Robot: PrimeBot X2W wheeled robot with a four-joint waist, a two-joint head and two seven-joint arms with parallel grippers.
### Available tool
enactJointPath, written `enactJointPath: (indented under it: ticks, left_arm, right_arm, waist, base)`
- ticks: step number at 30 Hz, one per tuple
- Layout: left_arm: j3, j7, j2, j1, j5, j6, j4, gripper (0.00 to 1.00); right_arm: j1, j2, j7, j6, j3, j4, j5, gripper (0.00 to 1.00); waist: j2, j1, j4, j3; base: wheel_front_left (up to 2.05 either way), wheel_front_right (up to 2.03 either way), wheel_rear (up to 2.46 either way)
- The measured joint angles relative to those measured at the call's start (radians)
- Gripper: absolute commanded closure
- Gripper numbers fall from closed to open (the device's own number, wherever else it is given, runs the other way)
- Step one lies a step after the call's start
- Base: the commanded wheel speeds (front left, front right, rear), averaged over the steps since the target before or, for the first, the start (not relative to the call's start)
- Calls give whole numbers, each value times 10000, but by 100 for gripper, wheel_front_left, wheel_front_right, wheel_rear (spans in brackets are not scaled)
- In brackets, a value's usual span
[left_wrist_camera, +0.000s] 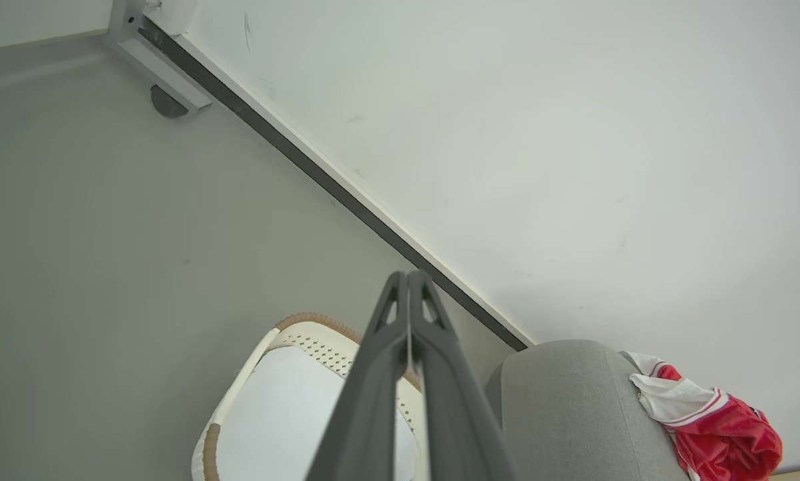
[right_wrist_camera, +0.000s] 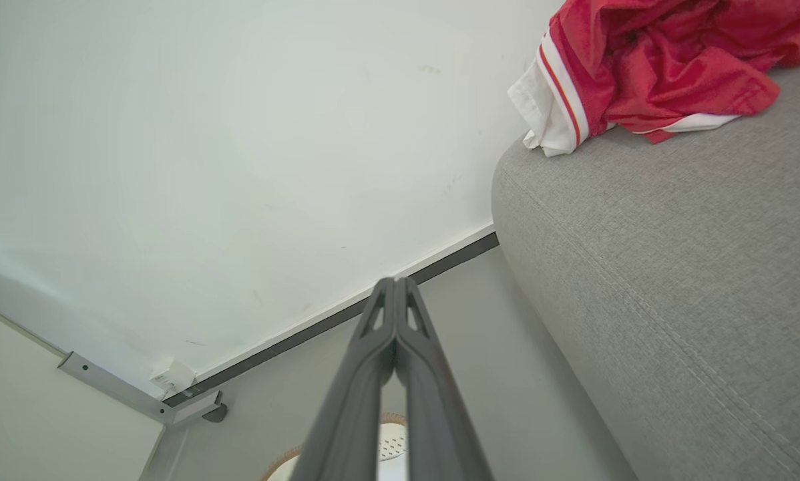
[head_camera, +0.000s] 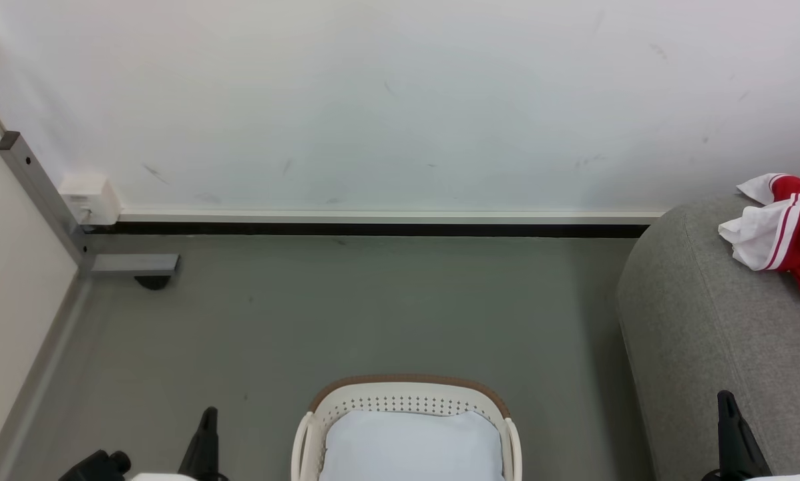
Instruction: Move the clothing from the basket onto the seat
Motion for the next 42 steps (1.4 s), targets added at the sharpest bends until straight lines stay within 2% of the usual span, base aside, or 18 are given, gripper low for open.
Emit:
enactJointPath:
  ticks: [18, 42]
  left_arm:
    - [510, 617, -148, -234, -2136, -307, -94, 100]
    - [1003, 1241, -263, -470, -4452, -614, -194, 100]
  right_arm:
    - [-214, -10, 621, 0, -115, -75, 2671, 100]
    - [-461, -25, 1252, -2, -261, -121, 5379, 100]
  waist:
    - [0, 0, -6, 16]
    - [0, 0, -13, 37]
  base:
    - [0, 0, 0]
    - [0, 0, 0]
